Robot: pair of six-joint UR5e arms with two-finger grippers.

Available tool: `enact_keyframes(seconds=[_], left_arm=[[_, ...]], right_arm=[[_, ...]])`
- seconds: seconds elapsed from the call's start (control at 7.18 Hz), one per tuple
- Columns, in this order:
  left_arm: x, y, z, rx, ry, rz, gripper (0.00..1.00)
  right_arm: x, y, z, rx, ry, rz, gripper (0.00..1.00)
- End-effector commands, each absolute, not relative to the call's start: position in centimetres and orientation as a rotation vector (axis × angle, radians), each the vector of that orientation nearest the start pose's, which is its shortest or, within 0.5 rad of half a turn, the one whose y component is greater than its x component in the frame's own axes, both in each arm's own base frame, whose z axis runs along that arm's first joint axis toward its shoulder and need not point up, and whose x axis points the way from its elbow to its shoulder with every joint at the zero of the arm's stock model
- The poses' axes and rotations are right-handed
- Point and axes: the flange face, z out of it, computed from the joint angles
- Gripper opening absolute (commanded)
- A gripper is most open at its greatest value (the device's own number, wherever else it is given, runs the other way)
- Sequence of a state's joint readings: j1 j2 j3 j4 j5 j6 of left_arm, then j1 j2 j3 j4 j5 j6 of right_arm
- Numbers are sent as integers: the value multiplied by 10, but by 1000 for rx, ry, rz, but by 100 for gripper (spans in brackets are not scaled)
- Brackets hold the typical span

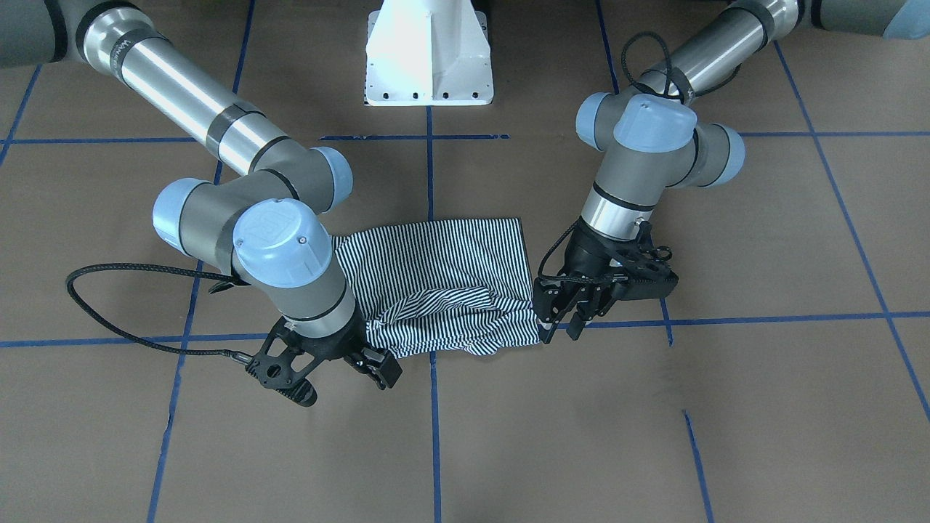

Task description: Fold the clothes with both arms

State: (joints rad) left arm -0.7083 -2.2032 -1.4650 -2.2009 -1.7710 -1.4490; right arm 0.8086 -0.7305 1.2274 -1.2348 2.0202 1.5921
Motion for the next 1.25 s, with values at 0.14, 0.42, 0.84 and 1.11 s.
enact_keyframes(seconds=[0.14,0.42,0.84,1.11], left_arm=[[567,-476,221,200,1025,-125,0],[577,-473,225,194,1009,-103,0],[598,-516,235,252,963,-62,0],[563,-613,255,370,949,-74,0]], right_arm=[[-466,-618,250,-64,-965,568,100],[-466,-618,250,-64,-967,569,100],[-466,-616,258,-69,-960,577,100],[-465,-613,271,-73,-944,584,100]])
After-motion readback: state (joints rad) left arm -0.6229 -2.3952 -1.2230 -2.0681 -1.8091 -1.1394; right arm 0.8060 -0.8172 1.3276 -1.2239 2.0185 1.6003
